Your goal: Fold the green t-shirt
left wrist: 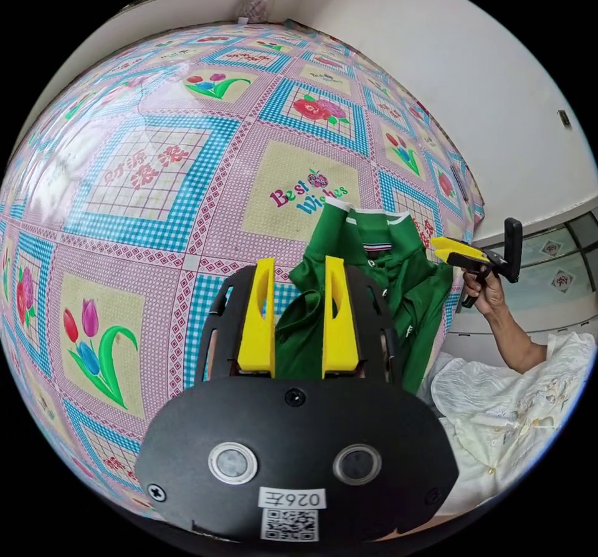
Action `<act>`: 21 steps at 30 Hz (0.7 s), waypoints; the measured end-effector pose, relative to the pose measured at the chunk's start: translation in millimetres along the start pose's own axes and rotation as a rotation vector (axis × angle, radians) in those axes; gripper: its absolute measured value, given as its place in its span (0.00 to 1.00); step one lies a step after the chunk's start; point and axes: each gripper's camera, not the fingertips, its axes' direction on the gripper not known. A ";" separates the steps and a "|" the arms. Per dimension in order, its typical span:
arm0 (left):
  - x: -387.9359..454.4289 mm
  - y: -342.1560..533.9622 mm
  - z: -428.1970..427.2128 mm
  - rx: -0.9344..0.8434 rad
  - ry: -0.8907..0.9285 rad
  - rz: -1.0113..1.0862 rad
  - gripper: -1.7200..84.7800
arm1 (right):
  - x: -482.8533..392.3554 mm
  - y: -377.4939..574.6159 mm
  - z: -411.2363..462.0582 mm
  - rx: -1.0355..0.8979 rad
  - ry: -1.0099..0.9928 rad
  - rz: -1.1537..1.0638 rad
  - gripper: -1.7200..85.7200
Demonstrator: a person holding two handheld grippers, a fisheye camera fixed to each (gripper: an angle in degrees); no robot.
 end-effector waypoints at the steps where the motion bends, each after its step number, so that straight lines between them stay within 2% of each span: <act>1: -0.1 -2.4 6.4 -0.014 0.017 0.015 0.21 | 0.1 -2.0 5.3 -0.017 -0.001 -0.008 0.12; 8: 17.2 -2.6 23.7 -0.059 0.103 0.113 0.22 | -2.3 8.8 19.8 -0.057 -0.113 0.000 0.11; 12: 30.0 4.5 35.1 -0.134 0.101 0.159 0.11 | -8.1 30.8 28.3 -0.102 -0.126 0.002 0.03; 15: 25.5 11.5 35.6 -0.147 0.171 0.131 0.07 | -2.4 45.9 24.2 -0.094 -0.180 0.047 0.01; 17: 21.6 19.6 30.2 -0.132 0.217 0.104 0.06 | -4.2 55.3 15.3 -0.070 -0.199 0.058 0.00; 21: 39.2 52.4 -26.2 0.035 0.214 0.133 0.04 | -32.3 75.2 -28.1 0.032 -0.192 -0.009 0.00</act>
